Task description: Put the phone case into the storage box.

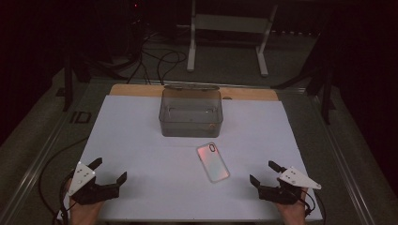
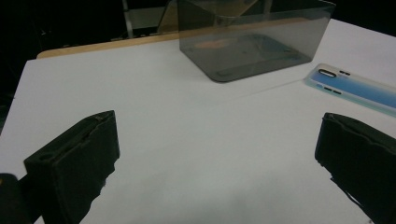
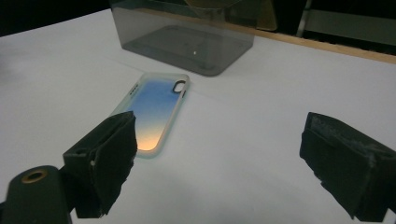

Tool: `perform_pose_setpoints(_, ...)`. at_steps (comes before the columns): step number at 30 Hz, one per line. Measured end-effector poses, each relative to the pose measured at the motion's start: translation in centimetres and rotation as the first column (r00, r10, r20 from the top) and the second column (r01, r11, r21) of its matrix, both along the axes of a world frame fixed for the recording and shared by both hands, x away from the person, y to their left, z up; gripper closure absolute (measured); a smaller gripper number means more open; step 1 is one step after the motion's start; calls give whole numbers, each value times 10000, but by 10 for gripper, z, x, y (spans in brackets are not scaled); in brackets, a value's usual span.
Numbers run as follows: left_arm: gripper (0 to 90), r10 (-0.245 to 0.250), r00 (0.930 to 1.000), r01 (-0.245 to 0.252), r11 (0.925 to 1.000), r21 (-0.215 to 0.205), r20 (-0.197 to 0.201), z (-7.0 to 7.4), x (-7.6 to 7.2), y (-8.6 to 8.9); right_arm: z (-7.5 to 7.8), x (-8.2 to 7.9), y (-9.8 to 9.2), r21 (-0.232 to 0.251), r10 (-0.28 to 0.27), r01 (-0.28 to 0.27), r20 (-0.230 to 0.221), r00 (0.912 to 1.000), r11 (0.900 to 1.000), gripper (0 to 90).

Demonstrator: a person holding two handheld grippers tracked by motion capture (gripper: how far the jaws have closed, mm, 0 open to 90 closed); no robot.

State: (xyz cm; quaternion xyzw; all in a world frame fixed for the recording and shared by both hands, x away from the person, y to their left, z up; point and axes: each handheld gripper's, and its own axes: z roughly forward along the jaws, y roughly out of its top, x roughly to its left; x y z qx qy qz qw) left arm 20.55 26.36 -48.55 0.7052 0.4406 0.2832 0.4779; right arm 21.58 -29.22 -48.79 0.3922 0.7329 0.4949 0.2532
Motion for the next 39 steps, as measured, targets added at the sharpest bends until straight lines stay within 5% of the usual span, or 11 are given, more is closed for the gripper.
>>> perform_pose_setpoints(20, 1, -197, 9996, 197, 9998, 10, -225, 6, 8, -7, -4, 1, 5, -137, 150, -149, 65, 9999, 9998, 96)
perform_pose_setpoints(39, 0, -758, 9971, 758, 9966, 326, -23, 35, 32, -27, -5, 1, 10, -115, 296, -294, 128, 9995, 9995, 93)
